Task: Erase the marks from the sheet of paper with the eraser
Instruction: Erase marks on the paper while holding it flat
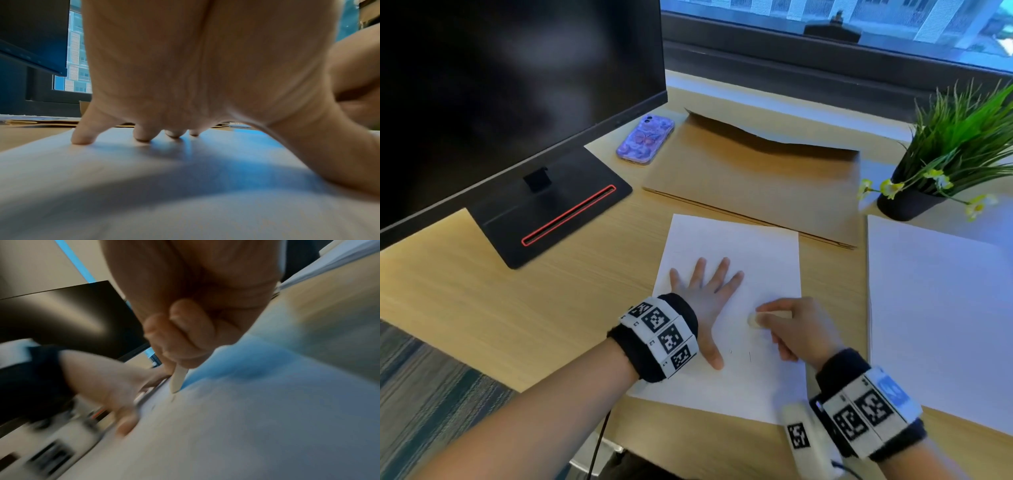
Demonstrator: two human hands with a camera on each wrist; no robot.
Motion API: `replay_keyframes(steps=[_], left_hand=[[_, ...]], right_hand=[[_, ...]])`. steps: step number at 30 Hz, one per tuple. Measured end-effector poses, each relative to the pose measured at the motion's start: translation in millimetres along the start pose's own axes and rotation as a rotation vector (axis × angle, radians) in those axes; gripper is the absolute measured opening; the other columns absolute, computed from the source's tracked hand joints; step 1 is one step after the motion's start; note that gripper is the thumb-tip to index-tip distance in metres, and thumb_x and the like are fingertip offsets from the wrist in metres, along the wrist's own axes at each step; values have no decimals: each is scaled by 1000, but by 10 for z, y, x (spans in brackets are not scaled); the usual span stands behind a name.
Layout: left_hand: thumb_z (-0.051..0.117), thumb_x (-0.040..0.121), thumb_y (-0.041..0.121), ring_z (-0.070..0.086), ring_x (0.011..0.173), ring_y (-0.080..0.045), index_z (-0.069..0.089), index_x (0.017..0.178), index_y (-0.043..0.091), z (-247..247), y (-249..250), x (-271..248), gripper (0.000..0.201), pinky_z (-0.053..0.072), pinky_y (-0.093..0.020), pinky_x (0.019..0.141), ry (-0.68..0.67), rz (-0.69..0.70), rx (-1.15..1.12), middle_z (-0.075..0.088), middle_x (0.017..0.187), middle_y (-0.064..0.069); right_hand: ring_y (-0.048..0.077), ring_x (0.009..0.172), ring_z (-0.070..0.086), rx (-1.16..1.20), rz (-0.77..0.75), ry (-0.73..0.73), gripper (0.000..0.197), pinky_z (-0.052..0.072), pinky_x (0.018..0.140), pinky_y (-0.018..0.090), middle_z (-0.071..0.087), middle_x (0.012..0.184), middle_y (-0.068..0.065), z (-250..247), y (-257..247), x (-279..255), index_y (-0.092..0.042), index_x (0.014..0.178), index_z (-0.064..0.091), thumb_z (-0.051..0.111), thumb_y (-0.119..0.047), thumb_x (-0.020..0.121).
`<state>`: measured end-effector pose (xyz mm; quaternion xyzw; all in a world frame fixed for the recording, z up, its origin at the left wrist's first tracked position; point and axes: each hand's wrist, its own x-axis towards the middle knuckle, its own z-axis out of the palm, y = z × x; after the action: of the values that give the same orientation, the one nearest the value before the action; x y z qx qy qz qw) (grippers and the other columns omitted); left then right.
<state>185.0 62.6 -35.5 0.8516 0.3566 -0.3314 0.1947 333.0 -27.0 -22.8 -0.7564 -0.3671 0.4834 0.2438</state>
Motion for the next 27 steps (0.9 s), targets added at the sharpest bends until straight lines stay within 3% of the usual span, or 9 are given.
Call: replay_keyframes(steps=[5,11,17,22,24,27], left_hand=[[81,58,56,-33,135,-38,-35,140,26,4,3,21,145,-6,-69,104,2,-5,18,-44,145,0],[81,59,55,-32,136,-37,-34,140,26,-16,6,5,144,-5,-69,105,7,-5,5,-43,146,0],[81,58,57,-32,136,-38,-35,140,26,-6,-5,20,145,-5,-70,104,5,-2,13,-43,146,-1],[81,57,56,-32,136,-38,-34,140,26,-5,-4,17,145,-5,-70,104,14,4,-2,-43,146,0],[81,57,56,-33,136,-37,-34,140,26,-7,-7,19,145,-5,-70,104,8,4,3,-43,146,0],[81,58,56,-33,135,-38,-33,141,25,-15,-8,23,145,-5,-70,104,0,3,15,-43,146,-1]], right_hand=[[12,30,42,-120,54,-253,8,31,34,19,50,47,2,96,125,-282,-15,93,68,65,-14,85],[13,30,40,83,-6,56,7,32,34,20,50,46,3,48,40,42,-10,92,68,68,-11,85],[12,29,43,-95,24,-183,7,31,33,19,50,43,0,194,127,-284,-14,91,67,65,-12,85],[13,31,47,57,-16,9,6,35,35,19,54,47,4,187,-60,-6,-13,90,65,66,-10,85],[13,31,47,7,-21,-48,5,35,34,19,53,47,4,199,-12,-90,-16,90,64,64,-12,86],[12,32,48,-135,36,-262,7,38,36,21,53,49,2,196,65,-305,-17,91,65,62,-13,86]])
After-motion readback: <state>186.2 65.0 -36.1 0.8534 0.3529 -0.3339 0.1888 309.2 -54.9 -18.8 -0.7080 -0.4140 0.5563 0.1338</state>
